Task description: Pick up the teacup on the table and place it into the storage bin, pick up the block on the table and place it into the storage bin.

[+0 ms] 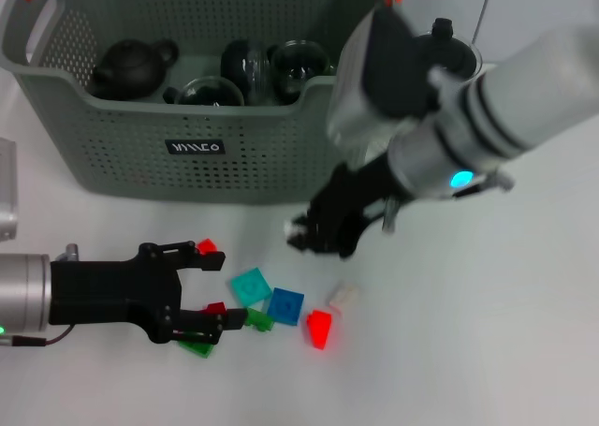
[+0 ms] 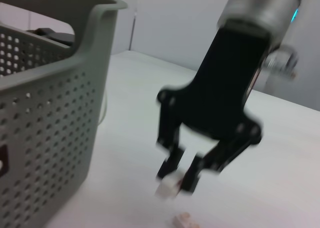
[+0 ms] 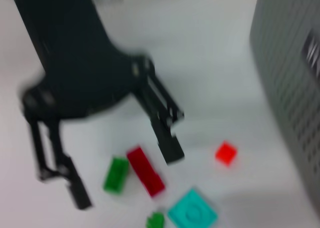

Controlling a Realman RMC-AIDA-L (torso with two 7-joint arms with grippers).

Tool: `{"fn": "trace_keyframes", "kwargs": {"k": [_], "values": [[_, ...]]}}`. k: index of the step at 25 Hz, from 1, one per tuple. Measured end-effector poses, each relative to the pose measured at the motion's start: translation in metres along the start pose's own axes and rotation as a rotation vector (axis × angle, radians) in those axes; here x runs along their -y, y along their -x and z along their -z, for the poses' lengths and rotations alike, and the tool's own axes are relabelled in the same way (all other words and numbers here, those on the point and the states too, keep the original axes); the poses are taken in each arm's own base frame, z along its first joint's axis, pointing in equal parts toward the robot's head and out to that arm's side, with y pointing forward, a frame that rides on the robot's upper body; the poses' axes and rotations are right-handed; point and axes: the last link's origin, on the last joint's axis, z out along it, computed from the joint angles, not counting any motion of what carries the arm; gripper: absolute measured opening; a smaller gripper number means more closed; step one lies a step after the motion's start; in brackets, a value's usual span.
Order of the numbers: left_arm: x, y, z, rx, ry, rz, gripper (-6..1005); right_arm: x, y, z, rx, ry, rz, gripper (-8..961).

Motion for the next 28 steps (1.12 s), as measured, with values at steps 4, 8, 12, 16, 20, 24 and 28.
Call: {"fn": "trace_keyframes", "kwargs": {"k": [4,8,12,16,20,24,28], "values": [[0.001,0.002,0.004,-0.009,-0.017,0.01,878,0.001,0.021,0.046,0.117,0.017,-0.007,178],[0.001,0.002,0.004,-0.01,-0.018,0.004,877,0.002,0.051,0.1,0.294,0.035,-0.01,177],[0.001,0.002,0.003,-0.011,-0.016,0.004,877,0.013,0.078,0.131,0.404,0.006,-0.021,175],[0.001,0.001,0.002,-0.013,-0.012,0.002,877,0.031,0.099,0.134,0.427,-0.018,-0.031,185],[0.0,0.0,0.001,-0.021,-0.008,0.001,877,0.051,0.108,0.116,0.401,-0.06,-0.045,199],[0.0,-0.002,0.0,-0.026,-0.007,-0.001,877,0.065,0.112,0.092,0.376,-0.103,-0.045,212],[0.001,-0.003,-0.001,-0.026,-0.007,-0.004,877,0.071,0.112,0.071,0.362,-0.137,-0.038,226]]}}
